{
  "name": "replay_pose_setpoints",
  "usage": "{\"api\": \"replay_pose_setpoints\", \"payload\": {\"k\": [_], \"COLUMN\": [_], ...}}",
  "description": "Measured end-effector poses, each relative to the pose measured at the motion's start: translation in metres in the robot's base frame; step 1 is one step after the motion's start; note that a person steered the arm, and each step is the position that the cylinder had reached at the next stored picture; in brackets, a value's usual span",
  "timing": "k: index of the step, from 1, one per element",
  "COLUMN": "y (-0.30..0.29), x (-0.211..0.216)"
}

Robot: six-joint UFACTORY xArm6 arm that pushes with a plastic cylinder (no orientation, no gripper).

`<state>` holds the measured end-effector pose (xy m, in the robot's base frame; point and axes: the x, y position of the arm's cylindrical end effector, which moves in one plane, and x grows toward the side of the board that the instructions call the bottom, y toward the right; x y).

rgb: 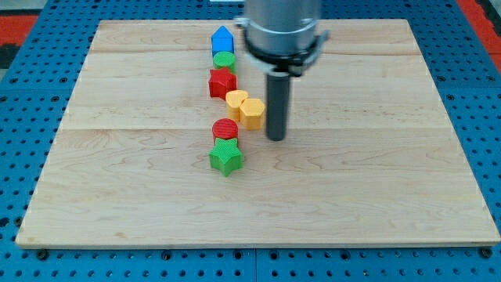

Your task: Move the yellow blocks slightly towards left

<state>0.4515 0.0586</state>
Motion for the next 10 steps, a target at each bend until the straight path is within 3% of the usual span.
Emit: {"api": "replay_pose_setpoints", "payload": {"k": [1, 3, 6, 7, 8, 9, 10], "y": [-0.006, -0.071, -0.11, -0.062, -0.061, -0.102, -0.1], "x": [-0.008, -0.022, 0.006, 0.002, -0.034, -0.043, -0.023]}}
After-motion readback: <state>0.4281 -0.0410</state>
